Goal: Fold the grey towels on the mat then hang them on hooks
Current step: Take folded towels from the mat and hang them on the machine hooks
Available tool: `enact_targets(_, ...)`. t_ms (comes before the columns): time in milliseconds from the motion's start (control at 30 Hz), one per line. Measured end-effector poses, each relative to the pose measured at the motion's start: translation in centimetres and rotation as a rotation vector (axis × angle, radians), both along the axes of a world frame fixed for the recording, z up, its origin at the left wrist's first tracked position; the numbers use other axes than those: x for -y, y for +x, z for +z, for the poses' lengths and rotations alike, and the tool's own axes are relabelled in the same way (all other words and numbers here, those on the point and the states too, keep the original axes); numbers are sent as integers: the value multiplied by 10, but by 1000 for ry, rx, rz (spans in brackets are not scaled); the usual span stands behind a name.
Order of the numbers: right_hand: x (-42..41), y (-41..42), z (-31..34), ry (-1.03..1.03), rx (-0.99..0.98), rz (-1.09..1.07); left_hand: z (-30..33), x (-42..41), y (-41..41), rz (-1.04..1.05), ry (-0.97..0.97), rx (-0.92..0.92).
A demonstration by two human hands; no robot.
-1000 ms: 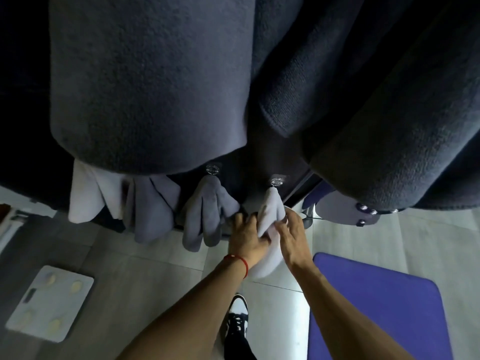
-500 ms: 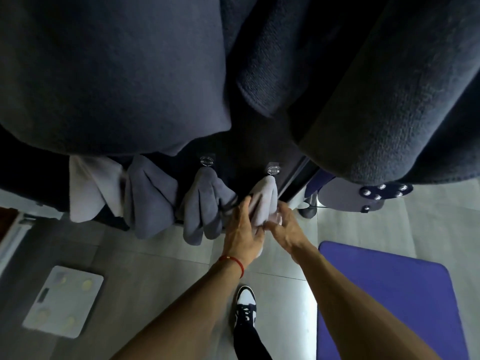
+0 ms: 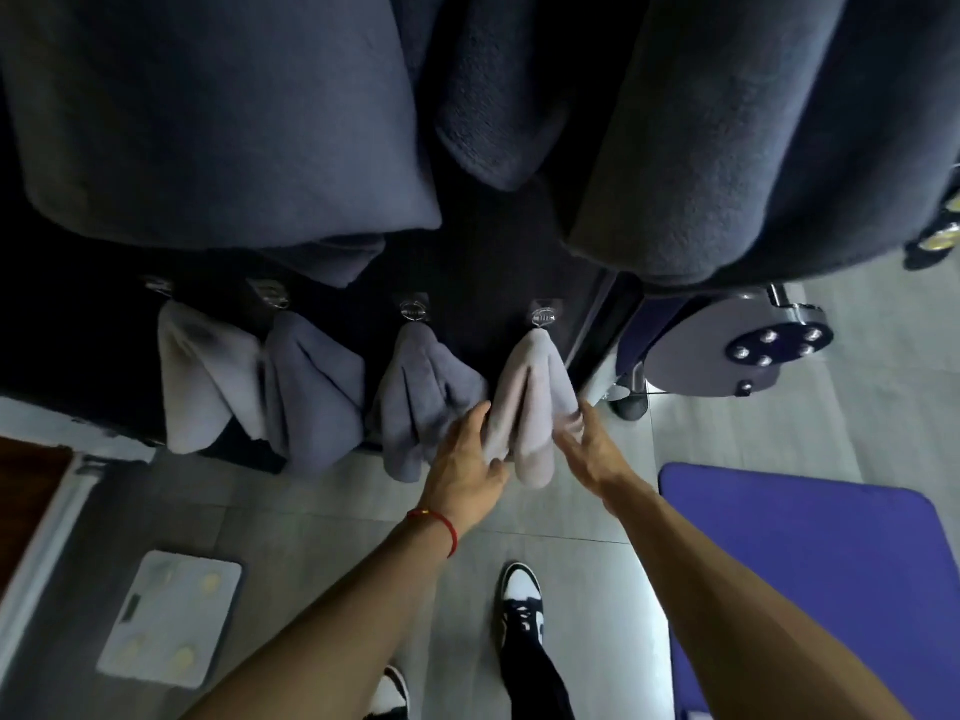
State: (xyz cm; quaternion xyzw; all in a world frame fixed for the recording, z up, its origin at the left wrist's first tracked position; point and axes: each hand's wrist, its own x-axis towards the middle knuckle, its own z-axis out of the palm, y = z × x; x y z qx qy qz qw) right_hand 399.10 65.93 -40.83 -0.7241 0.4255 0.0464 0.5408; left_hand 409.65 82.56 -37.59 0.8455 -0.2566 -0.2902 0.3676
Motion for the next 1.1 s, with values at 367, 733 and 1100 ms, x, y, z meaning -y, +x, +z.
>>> enact_targets(367,-107,-196,30,-184,-251,15,1,-72,-117,-222,127,-94)
enact_targets(733,-111,-430,-230,-69,-656,-155,-182,-42,-228,-540,202,-58)
enact_targets(1100,-79,-554,-555,-309,-881,107,-530,-3,-349,-982,88,-23)
